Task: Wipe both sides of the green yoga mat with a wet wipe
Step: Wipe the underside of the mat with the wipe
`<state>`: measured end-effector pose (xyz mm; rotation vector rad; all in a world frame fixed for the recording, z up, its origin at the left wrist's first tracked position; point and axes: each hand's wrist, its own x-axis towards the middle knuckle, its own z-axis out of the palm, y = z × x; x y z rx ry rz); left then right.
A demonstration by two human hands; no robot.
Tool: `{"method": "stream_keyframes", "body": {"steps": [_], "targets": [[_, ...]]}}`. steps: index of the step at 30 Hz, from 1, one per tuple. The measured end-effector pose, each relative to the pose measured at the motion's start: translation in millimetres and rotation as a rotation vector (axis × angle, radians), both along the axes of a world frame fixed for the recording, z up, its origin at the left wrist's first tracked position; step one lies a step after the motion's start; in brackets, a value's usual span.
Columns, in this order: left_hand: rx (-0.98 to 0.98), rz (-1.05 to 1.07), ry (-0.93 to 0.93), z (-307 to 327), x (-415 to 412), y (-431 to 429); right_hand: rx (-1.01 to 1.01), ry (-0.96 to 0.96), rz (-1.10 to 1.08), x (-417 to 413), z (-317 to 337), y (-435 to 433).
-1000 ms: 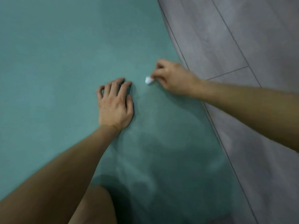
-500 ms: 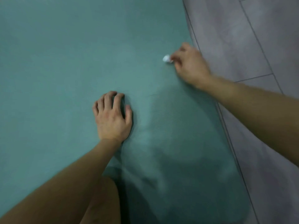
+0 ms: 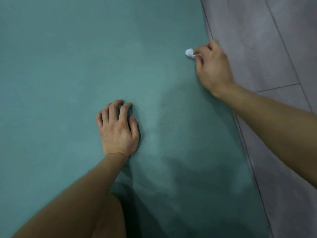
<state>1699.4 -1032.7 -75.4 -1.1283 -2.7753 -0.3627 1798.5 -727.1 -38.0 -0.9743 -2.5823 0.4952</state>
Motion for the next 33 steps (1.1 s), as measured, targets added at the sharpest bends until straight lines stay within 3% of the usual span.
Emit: {"method": "stream_keyframes", "body": {"steps": [2,5,7,8,11,13,14,19,24,33], "targets": [[-0.014,0.006,-0.007,0.0,-0.3,0.0,-0.048,-0.027,0.041,-6.9,-0.9,-41.5],[-0.018,-0.003,-0.005,-1.6,-0.8,-2.7,-0.102,0.061,0.637,4.5,-7.6,-134.8],[-0.018,-0.009,0.001,-2.3,0.2,-4.0,-0.037,0.031,0.851,7.6,-9.2,-127.1],[-0.019,-0.005,0.005,-2.3,0.3,-4.1,-0.022,0.031,0.79,0.5,-6.6,-102.1],[-0.024,0.001,0.012,-0.6,1.4,-1.4,0.022,-0.019,0.263,-14.9,-0.4,-3.9],[-0.019,0.0,0.006,0.6,1.6,-0.3,-0.007,-0.056,0.037,-20.3,3.4,15.2],[-0.015,-0.003,0.002,0.8,1.2,-0.3,0.001,-0.061,0.032,-25.3,2.9,-0.2],[-0.015,0.009,0.001,-0.4,0.9,-2.1,-0.006,0.013,0.425,-14.1,-0.8,-99.7],[0.013,0.009,-0.01,-0.7,0.6,-1.2,0.021,-0.015,0.326,-25.0,-4.2,-55.3],[0.006,0.014,-0.023,-1.3,0.8,-0.6,-0.031,-0.106,0.565,-12.3,1.0,-66.5]]}}
